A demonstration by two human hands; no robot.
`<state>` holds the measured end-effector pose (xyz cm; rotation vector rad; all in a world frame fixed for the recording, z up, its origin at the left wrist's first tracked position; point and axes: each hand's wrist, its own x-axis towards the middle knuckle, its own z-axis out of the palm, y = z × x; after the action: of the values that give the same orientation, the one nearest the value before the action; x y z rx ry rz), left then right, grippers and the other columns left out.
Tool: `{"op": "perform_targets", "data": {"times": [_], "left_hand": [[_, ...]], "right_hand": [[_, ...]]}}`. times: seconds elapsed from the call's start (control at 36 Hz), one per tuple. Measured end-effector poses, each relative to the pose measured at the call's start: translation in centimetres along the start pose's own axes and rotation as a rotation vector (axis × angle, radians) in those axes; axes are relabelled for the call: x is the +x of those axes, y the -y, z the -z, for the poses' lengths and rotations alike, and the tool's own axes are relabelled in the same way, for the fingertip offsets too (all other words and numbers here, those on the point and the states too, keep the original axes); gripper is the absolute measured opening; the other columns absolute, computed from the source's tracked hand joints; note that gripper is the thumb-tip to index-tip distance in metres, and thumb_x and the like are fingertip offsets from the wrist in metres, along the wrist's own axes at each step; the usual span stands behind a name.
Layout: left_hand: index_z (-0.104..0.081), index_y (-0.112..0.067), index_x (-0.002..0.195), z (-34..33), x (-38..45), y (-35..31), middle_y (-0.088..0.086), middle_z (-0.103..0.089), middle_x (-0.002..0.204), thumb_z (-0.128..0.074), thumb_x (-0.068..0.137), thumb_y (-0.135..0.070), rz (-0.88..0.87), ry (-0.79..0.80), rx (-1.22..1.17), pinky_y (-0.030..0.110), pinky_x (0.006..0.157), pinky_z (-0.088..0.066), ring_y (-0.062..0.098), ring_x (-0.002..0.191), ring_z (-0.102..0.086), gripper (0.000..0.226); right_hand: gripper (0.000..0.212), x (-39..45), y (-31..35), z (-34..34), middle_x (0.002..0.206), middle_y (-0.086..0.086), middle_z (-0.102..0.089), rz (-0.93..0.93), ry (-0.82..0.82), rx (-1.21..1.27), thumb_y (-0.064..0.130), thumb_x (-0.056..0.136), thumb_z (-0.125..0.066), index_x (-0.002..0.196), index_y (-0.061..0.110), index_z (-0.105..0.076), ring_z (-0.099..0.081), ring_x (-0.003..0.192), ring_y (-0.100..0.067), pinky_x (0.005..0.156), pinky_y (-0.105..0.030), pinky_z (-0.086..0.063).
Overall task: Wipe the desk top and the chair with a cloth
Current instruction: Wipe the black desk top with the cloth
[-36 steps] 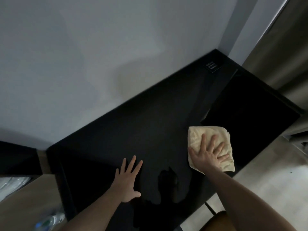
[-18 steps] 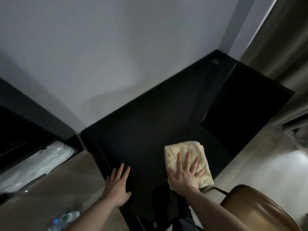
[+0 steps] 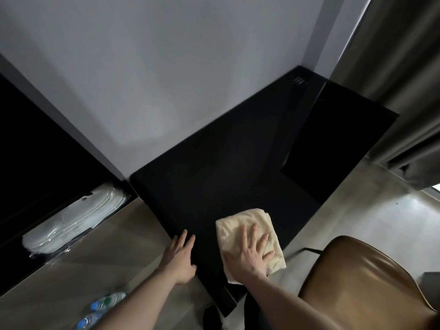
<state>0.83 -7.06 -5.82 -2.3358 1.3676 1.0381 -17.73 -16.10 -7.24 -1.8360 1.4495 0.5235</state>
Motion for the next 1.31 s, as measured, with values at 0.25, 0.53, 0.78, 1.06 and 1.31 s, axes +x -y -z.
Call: {"op": "perform_targets", "data": {"times": [0.25,0.53,0.78,1.06,1.31], "left_hand": [[0.000,-0.026,0.163,1.6,1.8,-2.5,0.001,0.017,0.169,-0.061,0.095,-0.038,0.041,0.028,-0.016,0.041,0.126,-0.014,0.032,0.156,0.005,0.092],[0.003,-0.033,0.162,2.8,4.8,-5.0,-0.005,0.023,0.167,-0.065,0.090,-0.027,0.116,0.153,-0.102,0.042,0.126,-0.018,0.032,0.156,0.008,0.100],[-0.001,-0.028,0.163,3.2,4.1,-5.0,-0.003,0.015,0.169,-0.064,0.091,-0.030,0.121,0.196,-0.183,0.041,0.126,-0.017,0.031,0.157,0.002,0.096],[-0.003,-0.021,0.163,1.3,-1.8,-1.7,0.002,0.012,0.170,-0.056,0.095,-0.035,0.053,0.112,-0.068,0.036,0.126,-0.013,0.031,0.157,0.004,0.088],[-0.006,-0.023,0.163,1.8,-3.5,-0.5,0.000,0.015,0.170,-0.057,0.096,-0.025,0.062,0.086,-0.001,0.038,0.126,-0.016,0.029,0.157,0.001,0.084]], "right_hand": [[0.122,2.0,-0.5,1.9,0.158,-0.006,0.049,-0.088,0.066,0.042,0.097,0.072,-0.031,0.156,0.033,0.032,0.045,0.143,-0.044,0.110,-0.076,0.020],[0.123,6.5,-2.2,6.3,0.149,-0.004,0.058,-0.013,0.125,0.016,0.096,0.074,-0.037,0.151,0.037,0.038,0.049,0.139,-0.045,0.107,-0.077,0.025],[0.119,9.8,-4.9,12.2,0.157,-0.005,0.049,0.070,0.103,-0.150,0.090,0.080,-0.045,0.156,0.037,0.031,0.044,0.143,-0.042,0.112,-0.078,0.017],[0.096,4.2,-2.2,4.9,0.157,-0.018,0.047,0.014,0.057,-0.162,0.082,0.094,-0.020,0.156,0.031,0.031,0.041,0.142,-0.052,0.107,-0.078,0.020],[0.098,-0.4,-0.1,-0.5,0.151,-0.017,0.054,-0.027,0.108,-0.060,0.082,0.092,-0.021,0.155,0.032,0.035,0.048,0.138,-0.050,0.094,-0.073,0.034]]}}
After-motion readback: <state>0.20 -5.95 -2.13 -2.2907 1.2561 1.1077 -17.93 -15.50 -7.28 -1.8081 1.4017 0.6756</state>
